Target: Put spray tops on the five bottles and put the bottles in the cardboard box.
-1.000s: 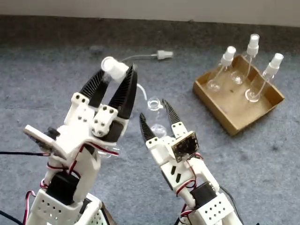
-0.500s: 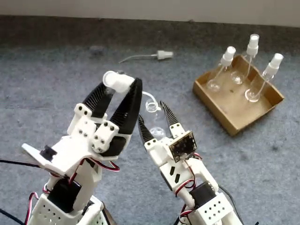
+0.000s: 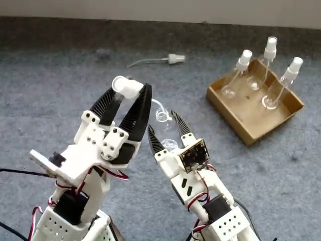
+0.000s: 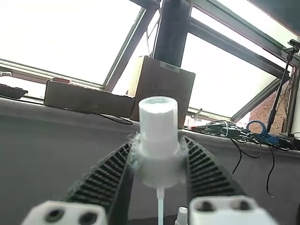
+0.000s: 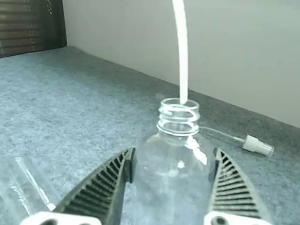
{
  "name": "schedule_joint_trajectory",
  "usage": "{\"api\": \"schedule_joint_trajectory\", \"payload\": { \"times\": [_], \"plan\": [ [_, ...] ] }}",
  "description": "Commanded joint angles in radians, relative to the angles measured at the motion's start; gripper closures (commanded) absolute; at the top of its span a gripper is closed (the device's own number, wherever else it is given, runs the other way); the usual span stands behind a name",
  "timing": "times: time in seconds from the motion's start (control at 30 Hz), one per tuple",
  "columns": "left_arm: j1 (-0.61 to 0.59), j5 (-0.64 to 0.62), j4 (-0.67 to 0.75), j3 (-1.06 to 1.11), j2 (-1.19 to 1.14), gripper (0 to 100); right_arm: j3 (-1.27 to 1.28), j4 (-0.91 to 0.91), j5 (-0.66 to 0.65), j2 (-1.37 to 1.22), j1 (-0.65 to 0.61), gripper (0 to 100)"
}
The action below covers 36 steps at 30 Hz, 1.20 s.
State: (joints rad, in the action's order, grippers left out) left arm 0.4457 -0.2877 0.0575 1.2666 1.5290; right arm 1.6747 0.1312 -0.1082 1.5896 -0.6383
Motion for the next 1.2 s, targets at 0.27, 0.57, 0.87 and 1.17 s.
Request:
{"api": "schedule_joint_trajectory", "payload": {
  "times": [0.27, 0.57, 0.87, 1.17],
  "plan": [
    [-0.007, -0.005, 0.009, 0.081, 0.008, 99, 0.105, 0.007, 0.003, 0.022, -0.013, 79.6],
    [-0.007, -0.003, 0.015, 0.232, 0.008, 99, 0.105, 0.010, 0.003, 0.022, -0.012, 79.6],
    [-0.007, -0.003, 0.012, 0.275, 0.008, 99, 0.105, 0.005, -0.094, 0.024, -0.010, 79.6],
    [-0.008, -0.003, 0.015, 0.335, 0.008, 99, 0.105, 0.008, -0.232, 0.024, -0.012, 80.0]
  ]
}}
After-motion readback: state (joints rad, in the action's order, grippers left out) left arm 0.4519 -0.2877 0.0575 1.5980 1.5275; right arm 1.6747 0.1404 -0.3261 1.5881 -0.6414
